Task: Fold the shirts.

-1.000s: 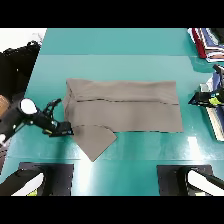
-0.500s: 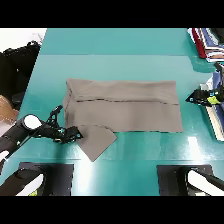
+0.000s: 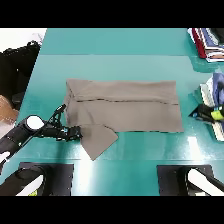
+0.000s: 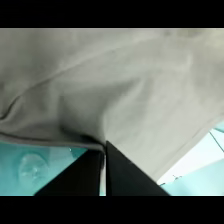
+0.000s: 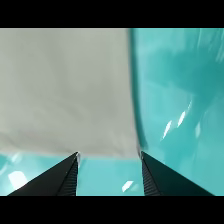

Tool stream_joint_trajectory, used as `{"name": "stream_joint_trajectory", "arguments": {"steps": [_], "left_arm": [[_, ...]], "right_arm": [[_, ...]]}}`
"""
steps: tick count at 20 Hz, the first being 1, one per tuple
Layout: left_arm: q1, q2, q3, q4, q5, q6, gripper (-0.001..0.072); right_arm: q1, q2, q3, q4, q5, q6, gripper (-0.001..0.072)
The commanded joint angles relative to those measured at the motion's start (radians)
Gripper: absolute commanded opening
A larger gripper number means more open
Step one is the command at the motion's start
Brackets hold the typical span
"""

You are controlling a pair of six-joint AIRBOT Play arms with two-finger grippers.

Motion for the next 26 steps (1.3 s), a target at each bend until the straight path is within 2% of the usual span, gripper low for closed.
{"name": "stream_joint_trajectory", "arguments": {"steps": [1, 4, 8, 10, 14, 15, 17, 18, 20, 23, 26], "left_arm": [[-0.002, 0.001, 0.023, -0.005, -0.01, 0.022, 0.0027], [-0.002, 0.001, 0.033, -0.005, -0.008, 0.028, 0.0027], [-0.001, 0.001, 0.033, -0.005, -0.011, 0.028, 0.0027], [-0.001, 0.001, 0.033, -0.005, -0.01, 0.029, 0.0028], [-0.002, 0.001, 0.033, -0.003, -0.01, 0.029, 0.0028], [-0.002, 0.001, 0.033, -0.002, -0.01, 0.029, 0.0027], [-0.001, 0.001, 0.033, 0.0, -0.018, 0.029, 0.0026], [-0.002, 0.001, 0.037, 0.008, -0.035, 0.029, 0.0025], [-0.002, 0.026, 0.061, 0.072, -0.094, 0.023, 0.0024], [-0.002, 0.167, 0.083, 0.174, -0.184, -0.063, 0.0024], [-0.002, 0.322, 0.082, 0.183, -0.352, -0.123, 0.0024]], "right_arm": [[-0.103, 0.018, -0.181, 0.003, 0.0, -0.001, 0.045], [-0.12, 0.018, -0.291, 0.011, -0.089, -0.001, 0.0427], [-0.12, 0.018, -0.331, 0.107, -0.202, -0.001, 0.0425], [-0.119, 0.017, -0.33, 0.149, -0.229, -0.001, 0.0329], [-0.118, 0.017, -0.33, 0.166, -0.237, -0.006, 0.0299], [-0.118, 0.017, -0.33, 0.167, -0.232, -0.026, 0.0191], [-0.118, 0.017, -0.33, 0.167, -0.216, -0.064, 0.0037], [-0.118, 0.018, -0.33, 0.164, -0.206, -0.081, 0.0017], [-0.118, 0.037, -0.315, 0.136, -0.166, -0.097, 0.0016], [-0.118, 0.15, -0.272, 0.028, -0.082, -0.096, 0.0016], [-0.118, 0.293, -0.262, -0.03, 0.027, -0.094, 0.0015]]}}
